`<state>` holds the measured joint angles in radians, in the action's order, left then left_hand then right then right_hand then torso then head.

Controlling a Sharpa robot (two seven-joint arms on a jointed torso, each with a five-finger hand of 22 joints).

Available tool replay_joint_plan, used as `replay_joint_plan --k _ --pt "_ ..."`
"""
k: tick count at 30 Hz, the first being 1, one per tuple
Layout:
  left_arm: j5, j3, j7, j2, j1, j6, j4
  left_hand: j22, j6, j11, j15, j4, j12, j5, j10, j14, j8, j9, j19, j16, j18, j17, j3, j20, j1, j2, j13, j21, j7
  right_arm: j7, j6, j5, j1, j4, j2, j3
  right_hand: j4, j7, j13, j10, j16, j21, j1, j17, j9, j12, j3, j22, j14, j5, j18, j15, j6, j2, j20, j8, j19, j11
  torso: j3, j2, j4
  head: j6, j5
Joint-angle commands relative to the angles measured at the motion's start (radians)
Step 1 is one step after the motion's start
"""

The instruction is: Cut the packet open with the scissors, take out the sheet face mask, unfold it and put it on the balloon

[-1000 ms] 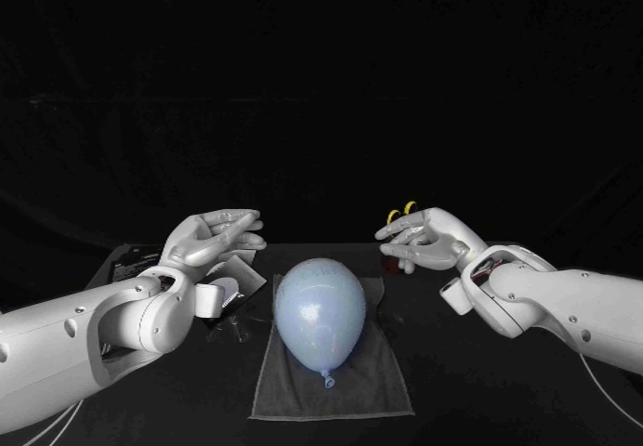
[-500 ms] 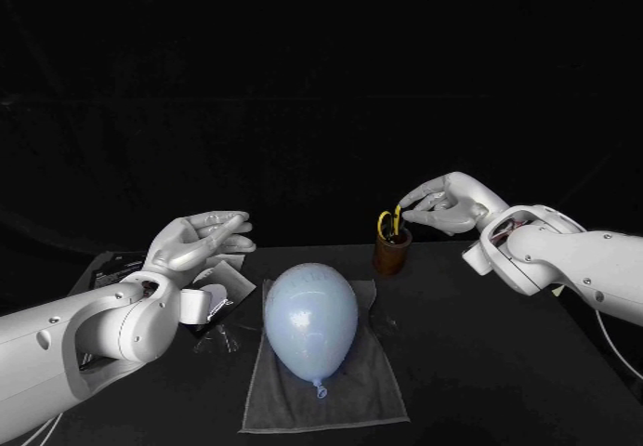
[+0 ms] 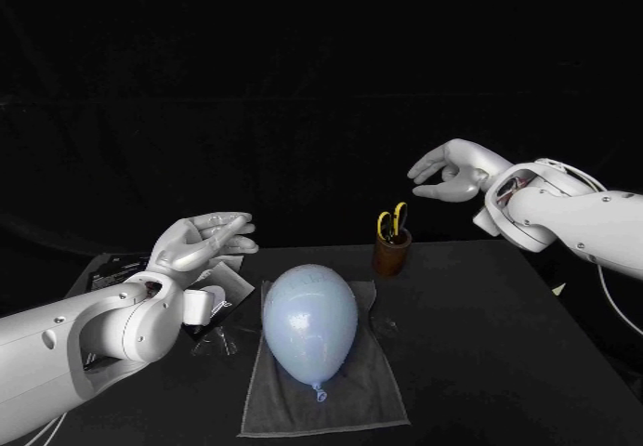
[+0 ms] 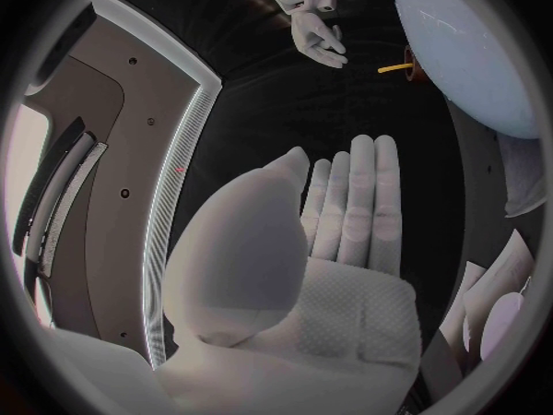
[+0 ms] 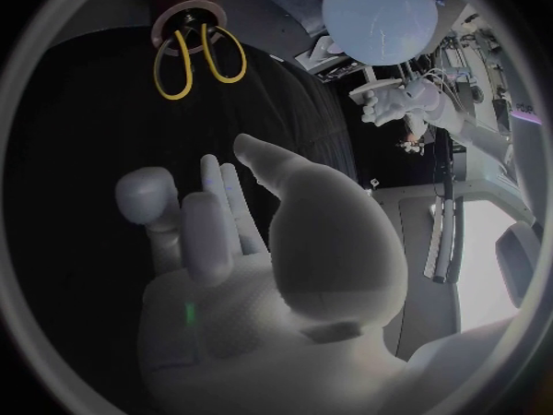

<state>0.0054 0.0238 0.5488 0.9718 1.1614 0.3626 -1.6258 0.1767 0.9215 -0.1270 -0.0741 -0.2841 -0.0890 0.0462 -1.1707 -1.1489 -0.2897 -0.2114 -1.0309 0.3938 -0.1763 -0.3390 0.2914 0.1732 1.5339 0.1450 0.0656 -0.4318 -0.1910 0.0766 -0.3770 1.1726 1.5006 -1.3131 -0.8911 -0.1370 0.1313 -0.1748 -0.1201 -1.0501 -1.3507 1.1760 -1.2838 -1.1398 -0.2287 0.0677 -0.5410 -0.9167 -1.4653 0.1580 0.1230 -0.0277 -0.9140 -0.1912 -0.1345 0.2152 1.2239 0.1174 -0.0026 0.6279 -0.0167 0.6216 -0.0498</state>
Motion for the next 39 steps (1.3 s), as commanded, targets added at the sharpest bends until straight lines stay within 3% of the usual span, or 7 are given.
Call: replay_joint_plan --k 1,3,4,11,19,30,39 --pt "-0.006 -0.001 0.005 -0.004 0.002 -0.022 -0.001 0.001 -0.001 -0.007 -0.001 -0.005 0.006 0.004 0.000 0.009 0.005 0.001 0.007 -0.004 -0.002 -0.001 0.001 0.001 -0.010 0.004 0.000 -0.007 -0.008 -0.060 0.094 0.187 0.008 0.036 0.023 -0.001 0.008 0.000 0.009 0.023 0.001 -0.021 -0.015 0.009 -0.003 0.003 0.002 0.032 -0.022 -0.008 0.010 -0.007 0.013 0.001 0.003 -0.005 -0.023 0.003 0.0011 0.004 0.0003 -0.005 -0.004" --pt "-0.006 -0.001 0.005 -0.005 0.002 -0.022 -0.002 0.001 -0.001 -0.007 -0.001 -0.005 0.006 0.004 0.000 0.009 0.005 0.001 0.007 -0.004 -0.002 -0.001 0.001 0.001 -0.010 0.004 0.000 -0.007 -0.008 -0.067 0.092 0.229 0.012 0.063 0.042 -0.001 0.015 -0.003 0.018 0.045 0.007 -0.032 -0.031 0.023 -0.004 0.004 0.002 0.048 -0.017 -0.021 0.013 -0.010 0.020 0.004 0.004 -0.006 -0.036 0.007 0.0024 0.007 0.0011 -0.006 -0.004" --pt "-0.006 -0.001 0.005 -0.005 0.002 -0.023 -0.003 0.001 -0.001 -0.007 -0.001 -0.005 0.006 0.004 0.000 0.009 0.005 0.001 0.007 -0.004 -0.002 -0.001 0.001 0.001 -0.010 0.004 0.000 -0.007 -0.008 -0.072 0.091 0.254 0.014 0.087 0.058 -0.001 0.019 -0.005 0.026 0.059 0.007 -0.042 -0.045 0.027 -0.005 0.009 0.002 0.062 -0.016 -0.056 0.016 -0.014 0.031 0.008 0.004 -0.013 -0.046 0.010 0.0028 0.008 0.0024 -0.005 -0.006" --pt "-0.006 -0.001 0.004 -0.006 0.005 -0.024 -0.009 0.001 -0.001 -0.007 -0.001 -0.005 0.006 0.004 -0.001 0.010 0.006 0.001 0.007 -0.004 -0.002 -0.002 0.002 0.002 -0.011 0.003 0.000 -0.007 -0.008 -0.069 0.091 0.293 0.012 0.163 0.107 -0.001 0.017 -0.004 0.033 0.076 0.004 -0.049 -0.048 0.026 -0.006 0.011 0.006 0.071 -0.017 -0.066 0.018 -0.016 0.035 0.010 0.002 -0.016 -0.052 0.012 0.0024 0.016 0.0028 -0.013 -0.008" --pt "-0.006 -0.001 0.003 -0.005 0.009 -0.022 -0.010 0.001 -0.001 -0.007 -0.001 -0.005 0.006 0.004 -0.001 0.010 0.006 0.001 0.007 -0.004 -0.002 -0.002 0.002 0.002 -0.011 0.003 0.000 -0.007 -0.008 -0.069 0.121 0.346 0.008 0.182 0.123 -0.004 0.022 0.006 0.043 0.098 -0.001 -0.066 -0.062 0.021 -0.008 0.014 0.008 0.095 -0.019 -0.068 0.024 -0.010 0.038 0.013 0.007 -0.020 -0.066 0.001 0.0009 0.025 0.0028 -0.014 -0.014" --pt "-0.006 -0.001 0.000 -0.009 0.012 -0.022 -0.005 0.002 0.001 -0.006 -0.001 -0.004 0.008 0.004 -0.003 0.010 0.006 0.001 0.008 -0.004 -0.003 -0.005 0.004 0.002 -0.011 0.000 0.001 -0.007 -0.007 -0.071 0.166 0.378 -0.009 0.210 0.153 -0.007 0.023 0.014 0.047 0.104 -0.003 -0.069 -0.069 0.021 -0.010 0.021 0.007 0.096 -0.020 -0.068 0.025 -0.002 0.038 0.019 0.014 -0.021 -0.065 -0.008 0.0028 0.028 0.0042 -0.016 -0.016" --pt "-0.006 -0.001 -0.006 -0.009 0.015 -0.022 -0.005 0.002 0.001 -0.006 -0.001 -0.004 0.009 0.004 -0.003 0.010 0.006 0.001 0.009 -0.003 -0.003 -0.006 0.005 0.002 -0.011 -0.001 0.001 -0.007 -0.008 -0.064 0.143 0.374 -0.027 0.233 0.174 -0.008 0.015 0.013 0.049 0.081 -0.006 -0.064 -0.067 0.020 -0.017 0.045 -0.002 0.083 -0.023 -0.068 0.021 -0.001 0.021 0.034 0.018 -0.015 -0.055 -0.007 0.0028 0.029 0.0043 -0.015 -0.011"
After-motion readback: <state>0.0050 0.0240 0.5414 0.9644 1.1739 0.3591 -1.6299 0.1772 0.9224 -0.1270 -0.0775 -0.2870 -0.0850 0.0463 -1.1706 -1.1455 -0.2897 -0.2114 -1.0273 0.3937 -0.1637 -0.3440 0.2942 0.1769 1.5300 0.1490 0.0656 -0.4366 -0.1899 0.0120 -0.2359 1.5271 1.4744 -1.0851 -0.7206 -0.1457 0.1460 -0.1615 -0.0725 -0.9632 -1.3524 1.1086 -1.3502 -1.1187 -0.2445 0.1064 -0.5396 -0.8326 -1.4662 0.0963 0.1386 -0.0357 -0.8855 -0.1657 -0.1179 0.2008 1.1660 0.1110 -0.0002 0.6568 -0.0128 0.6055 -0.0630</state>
